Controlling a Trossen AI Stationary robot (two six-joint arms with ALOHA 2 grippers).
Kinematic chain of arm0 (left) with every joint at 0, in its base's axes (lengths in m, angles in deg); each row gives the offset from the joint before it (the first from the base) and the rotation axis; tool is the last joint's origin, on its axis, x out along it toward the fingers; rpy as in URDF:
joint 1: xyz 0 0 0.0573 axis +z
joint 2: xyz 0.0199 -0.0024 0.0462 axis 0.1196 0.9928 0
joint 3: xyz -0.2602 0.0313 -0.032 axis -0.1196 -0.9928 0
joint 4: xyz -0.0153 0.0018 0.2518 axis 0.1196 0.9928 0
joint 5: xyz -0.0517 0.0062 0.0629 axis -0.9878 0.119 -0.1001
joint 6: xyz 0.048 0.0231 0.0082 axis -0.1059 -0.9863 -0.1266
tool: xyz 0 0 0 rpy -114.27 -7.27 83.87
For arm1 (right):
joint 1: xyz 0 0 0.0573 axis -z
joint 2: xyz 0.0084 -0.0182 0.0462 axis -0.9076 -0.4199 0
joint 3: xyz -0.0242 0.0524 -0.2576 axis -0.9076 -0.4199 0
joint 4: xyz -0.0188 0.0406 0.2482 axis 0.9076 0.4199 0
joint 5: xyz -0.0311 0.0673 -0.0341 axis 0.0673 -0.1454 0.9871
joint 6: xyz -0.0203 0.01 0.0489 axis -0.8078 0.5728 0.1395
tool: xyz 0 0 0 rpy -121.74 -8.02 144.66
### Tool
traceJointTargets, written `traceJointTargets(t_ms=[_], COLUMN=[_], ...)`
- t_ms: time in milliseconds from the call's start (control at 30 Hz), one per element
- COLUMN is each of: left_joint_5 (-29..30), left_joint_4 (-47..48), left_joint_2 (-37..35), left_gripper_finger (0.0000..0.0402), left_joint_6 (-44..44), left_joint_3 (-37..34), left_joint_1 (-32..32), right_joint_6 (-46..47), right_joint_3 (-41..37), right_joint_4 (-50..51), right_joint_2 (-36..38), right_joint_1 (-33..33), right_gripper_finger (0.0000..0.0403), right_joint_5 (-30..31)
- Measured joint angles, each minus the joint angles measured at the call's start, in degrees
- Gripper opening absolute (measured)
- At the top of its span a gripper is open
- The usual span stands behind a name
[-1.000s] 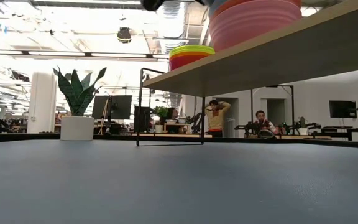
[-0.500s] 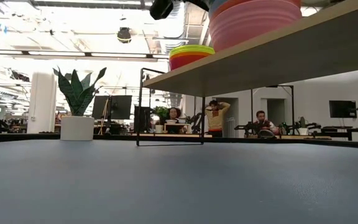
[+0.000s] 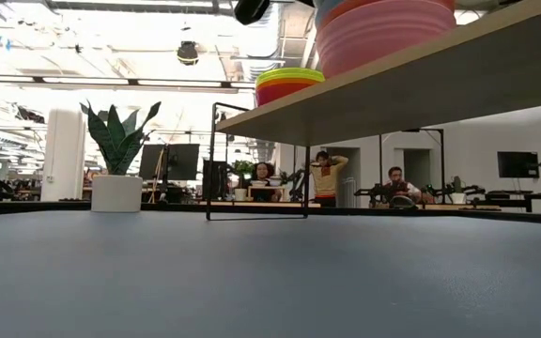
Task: Place and stack bowls onto a shelf
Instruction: Stack the green bowl on top of the light blue bowl on the shelf
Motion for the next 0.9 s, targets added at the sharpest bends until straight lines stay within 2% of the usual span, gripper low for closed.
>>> traceJointTargets(t_ms=[300,467,633,767,900], left_joint_5=[2.0,4.6,2.4,-0.2,2.8], left_joint_4=[-0.1,-3.8,-10.2,-18.2,-22.9], left_joint_2=[0.0,-0.2,-0.9,-1.2,-1.2], left_gripper_finger=[0.0134,0.0166,0.0166,0.0145,0.0125], left_joint_6=[-4.0,-7.8,-10.3,-19.8,-25.0], left_joint_3=[0.0,0.0,0.0,0.0,-1.7], left_joint_1=[0.0,0.4,1.3,-0.5,-3.1], right_joint_6=[0.0,0.0,0.0,0.0,0.0], right_joint_3=[0.0,0.0,0.0,0.0,0.0], right_joint_4=[0.0,0.0,0.2,0.2,0.2], right_joint_2=[0.0,0.0,0.0,0.0,0.0], right_joint_1=[0.0,0.0,0.0,0.0,0.0], right_gripper_finger=[0.0245,0.0245,0.0245,0.0245,0.0245], right_joint_5=[0.0,0.0,0.0,0.0,-0.1])
